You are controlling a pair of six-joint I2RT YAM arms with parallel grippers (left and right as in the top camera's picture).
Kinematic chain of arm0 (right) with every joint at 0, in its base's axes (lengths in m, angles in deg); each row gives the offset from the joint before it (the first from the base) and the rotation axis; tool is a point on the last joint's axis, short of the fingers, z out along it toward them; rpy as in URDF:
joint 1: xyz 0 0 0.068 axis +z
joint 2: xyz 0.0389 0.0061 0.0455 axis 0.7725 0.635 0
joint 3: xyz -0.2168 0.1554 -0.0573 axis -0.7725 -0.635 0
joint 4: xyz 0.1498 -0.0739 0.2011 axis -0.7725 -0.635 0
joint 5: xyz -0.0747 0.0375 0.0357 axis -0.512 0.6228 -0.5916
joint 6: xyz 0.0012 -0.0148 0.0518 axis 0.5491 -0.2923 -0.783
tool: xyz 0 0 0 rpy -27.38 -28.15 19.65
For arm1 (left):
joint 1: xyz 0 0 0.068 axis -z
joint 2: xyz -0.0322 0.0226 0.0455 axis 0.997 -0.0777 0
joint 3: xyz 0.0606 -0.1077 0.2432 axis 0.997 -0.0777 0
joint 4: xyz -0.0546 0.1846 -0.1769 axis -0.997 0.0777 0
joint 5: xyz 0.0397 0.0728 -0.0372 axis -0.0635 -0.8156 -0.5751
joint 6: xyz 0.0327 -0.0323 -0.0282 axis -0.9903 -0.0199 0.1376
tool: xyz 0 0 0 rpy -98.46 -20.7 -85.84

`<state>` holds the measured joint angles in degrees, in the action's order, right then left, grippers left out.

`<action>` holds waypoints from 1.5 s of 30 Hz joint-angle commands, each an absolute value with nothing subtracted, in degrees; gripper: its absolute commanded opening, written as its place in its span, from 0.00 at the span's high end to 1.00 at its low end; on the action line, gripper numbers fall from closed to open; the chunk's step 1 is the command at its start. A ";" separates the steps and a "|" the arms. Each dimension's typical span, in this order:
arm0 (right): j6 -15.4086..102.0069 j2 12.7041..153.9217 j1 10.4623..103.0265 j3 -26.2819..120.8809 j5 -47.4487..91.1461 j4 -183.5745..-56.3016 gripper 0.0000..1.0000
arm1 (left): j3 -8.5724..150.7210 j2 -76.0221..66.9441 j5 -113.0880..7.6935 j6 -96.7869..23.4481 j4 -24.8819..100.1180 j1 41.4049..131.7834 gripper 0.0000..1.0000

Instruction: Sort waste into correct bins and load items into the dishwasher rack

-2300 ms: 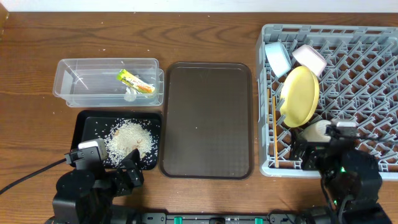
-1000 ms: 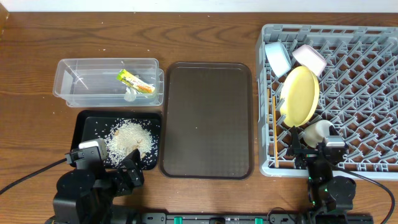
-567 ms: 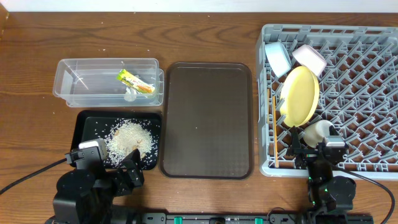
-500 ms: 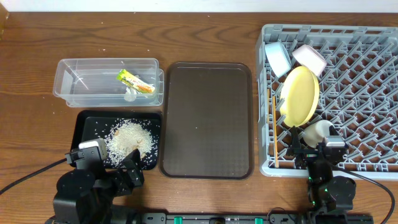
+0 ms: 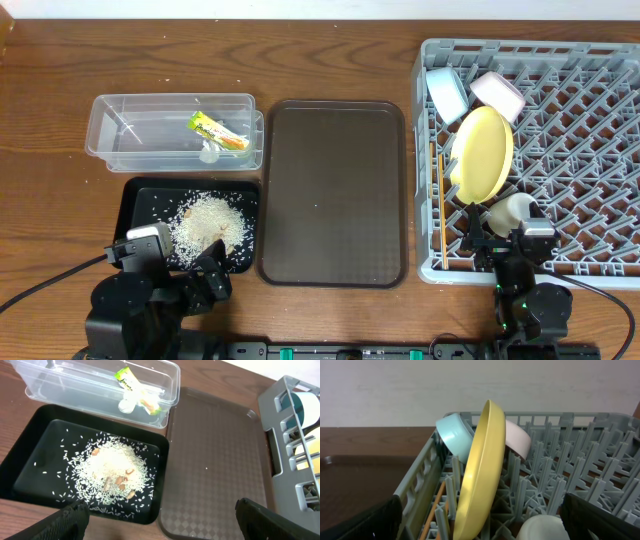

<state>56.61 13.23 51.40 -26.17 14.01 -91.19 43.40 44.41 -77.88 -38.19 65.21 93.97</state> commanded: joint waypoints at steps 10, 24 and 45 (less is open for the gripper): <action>57.48 12.81 50.72 -26.26 13.40 -91.45 0.01 | 25.94 52.76 -81.40 -41.36 51.25 90.17 0.04; 57.48 12.81 50.72 -26.26 13.40 -91.45 0.01 | -2.37 65.59 -81.40 -49.07 8.97 89.34 0.04; 57.48 12.81 50.72 -26.26 13.40 -91.45 0.01 | -8.57 66.88 -81.18 -53.18 7.53 89.03 0.04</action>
<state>56.63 13.21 51.40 -26.17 13.99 -91.19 -7.59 66.49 -80.48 -52.20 5.08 89.34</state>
